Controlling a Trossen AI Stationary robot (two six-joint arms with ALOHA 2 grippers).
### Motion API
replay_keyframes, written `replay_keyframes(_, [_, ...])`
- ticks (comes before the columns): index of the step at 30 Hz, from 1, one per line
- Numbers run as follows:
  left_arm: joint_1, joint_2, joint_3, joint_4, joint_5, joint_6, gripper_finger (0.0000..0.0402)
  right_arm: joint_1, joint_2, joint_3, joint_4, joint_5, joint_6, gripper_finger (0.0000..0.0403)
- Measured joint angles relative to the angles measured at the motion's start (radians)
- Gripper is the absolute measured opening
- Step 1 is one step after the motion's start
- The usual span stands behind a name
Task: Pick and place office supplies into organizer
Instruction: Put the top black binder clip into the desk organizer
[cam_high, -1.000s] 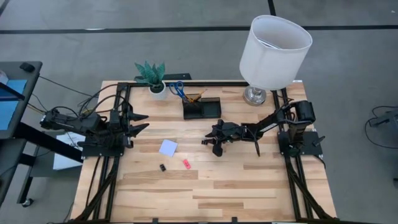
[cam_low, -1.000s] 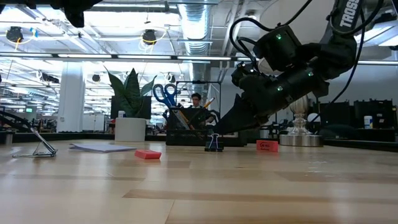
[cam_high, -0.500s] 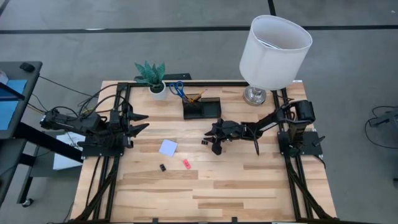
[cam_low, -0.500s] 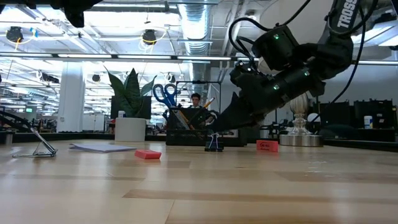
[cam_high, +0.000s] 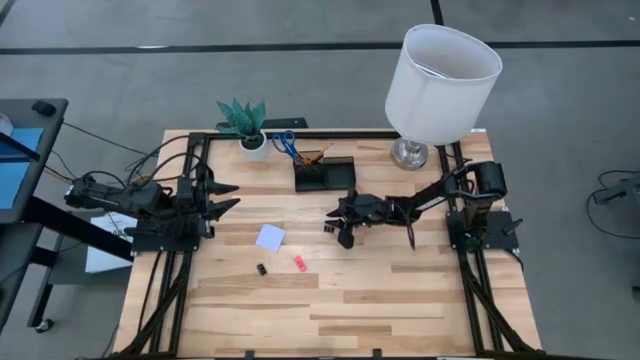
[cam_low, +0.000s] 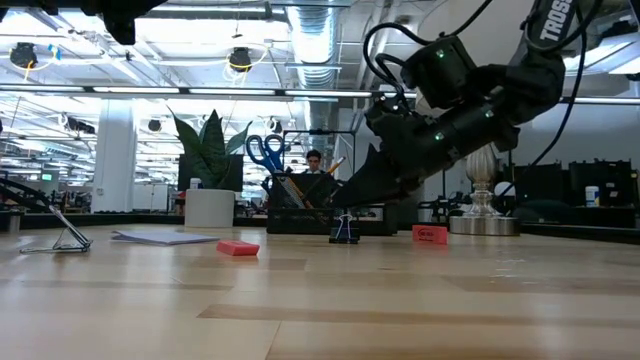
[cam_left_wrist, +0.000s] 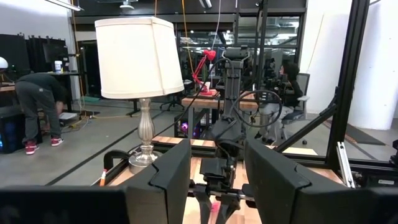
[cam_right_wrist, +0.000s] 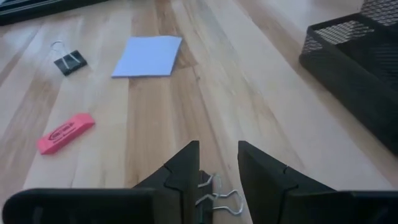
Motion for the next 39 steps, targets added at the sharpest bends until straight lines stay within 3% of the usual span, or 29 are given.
replay_keyframes(11, [0.000,0.000,0.000,-0.001,0.000,0.000,0.0142,-0.002,0.124,0.016,0.101,-0.026,0.016,0.0102])
replay_keyframes(19, [0.000,0.000,0.000,-0.001,0.000,0.000,0.0142,-0.010,0.130,0.017,0.091,-0.032,0.034,0.0099])
replay_keyframes(27, [0.000,0.000,0.000,0.000,0.000,0.000,0.0142,-0.010,0.128,0.019,0.101,-0.040,0.037,0.0010])
replay_keyframes(39, [0.000,0.000,0.000,-0.002,0.000,-0.008,0.0142,-0.010,0.119,0.019,0.094,-0.051,0.031,0.0001])
